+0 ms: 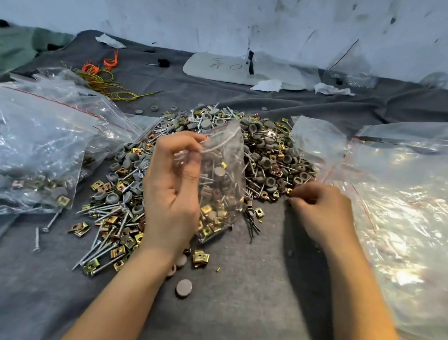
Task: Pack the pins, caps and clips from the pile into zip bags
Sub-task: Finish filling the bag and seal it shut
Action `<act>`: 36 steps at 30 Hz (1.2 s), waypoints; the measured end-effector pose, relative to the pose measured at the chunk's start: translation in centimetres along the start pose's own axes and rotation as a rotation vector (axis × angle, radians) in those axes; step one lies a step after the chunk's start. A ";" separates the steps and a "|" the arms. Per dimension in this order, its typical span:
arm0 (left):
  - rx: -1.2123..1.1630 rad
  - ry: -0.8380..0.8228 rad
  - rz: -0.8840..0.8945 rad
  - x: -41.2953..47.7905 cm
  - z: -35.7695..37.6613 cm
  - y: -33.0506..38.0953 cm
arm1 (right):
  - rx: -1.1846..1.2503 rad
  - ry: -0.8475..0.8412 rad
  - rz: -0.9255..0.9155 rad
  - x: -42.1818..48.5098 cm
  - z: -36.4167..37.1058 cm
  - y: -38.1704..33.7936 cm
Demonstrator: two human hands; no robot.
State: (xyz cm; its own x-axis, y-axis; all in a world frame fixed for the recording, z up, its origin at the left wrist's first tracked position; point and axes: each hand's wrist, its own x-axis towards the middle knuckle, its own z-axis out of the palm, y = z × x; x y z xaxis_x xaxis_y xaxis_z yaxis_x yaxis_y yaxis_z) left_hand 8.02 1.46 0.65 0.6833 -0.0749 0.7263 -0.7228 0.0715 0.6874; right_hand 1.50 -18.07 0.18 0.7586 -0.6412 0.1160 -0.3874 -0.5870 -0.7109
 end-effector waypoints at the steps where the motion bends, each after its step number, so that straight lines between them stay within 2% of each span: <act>1: -0.006 0.007 -0.009 0.0 0.0 0.0 | -0.050 -0.013 0.013 0.1 0.2 0.2; 12: -0.020 -0.005 0.007 0.1 0.0 0.1 | -0.143 0.011 -0.024 0.4 1.0 0.0; 15: -0.030 -0.067 0.034 -0.2 0.3 0.4 | -0.053 0.071 -0.079 0.2 1.0 -0.4; 18: -0.013 -0.154 0.113 -0.7 0.8 0.6 | 0.321 0.246 -0.224 -0.6 -0.4 -2.0; 20: 0.002 -0.201 0.163 -1.0 1.1 0.7 | 0.601 0.296 -0.423 -1.6 -2.0 -3.8; 21: 0.008 -0.219 0.187 -1.2 1.2 0.8 | 0.650 0.288 -0.540 -2.3 -2.8 -4.7; 23: 0.017 -0.235 0.228 -1.4 1.4 1.0 | 0.615 0.224 -0.723 -3.5 -3.6 -6.3; 26: 0.014 -0.230 0.246 -1.5 1.3 1.0 | 0.420 0.171 -0.829 -4.1 -3.7 -7.1; 28: 0.007 -0.225 0.232 -1.5 1.3 1.0 | 0.363 0.169 -0.804 -4.0 -3.6 -6.8; 31: -0.001 -0.205 0.210 -1.5 1.2 1.0 | 0.538 0.175 -0.683 -3.7 -3.7 -6.3; 34: -0.012 -0.164 0.176 -1.3 1.1 0.8 | 0.636 0.295 -0.481 -2.5 -3.5 -4.7; 36: -0.021 -0.136 0.162 -1.2 1.0 0.6 | 0.543 0.273 -0.294 -1.2 -3.1 -2.8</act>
State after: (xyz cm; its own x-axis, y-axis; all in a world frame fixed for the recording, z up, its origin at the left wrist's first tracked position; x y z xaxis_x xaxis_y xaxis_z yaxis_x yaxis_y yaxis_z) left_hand 6.63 0.63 0.19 0.5366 -0.1946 0.8211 -0.8190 0.1141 0.5623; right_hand 0.07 -17.15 4.20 0.6049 -0.6366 0.4783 0.1870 -0.4704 -0.8624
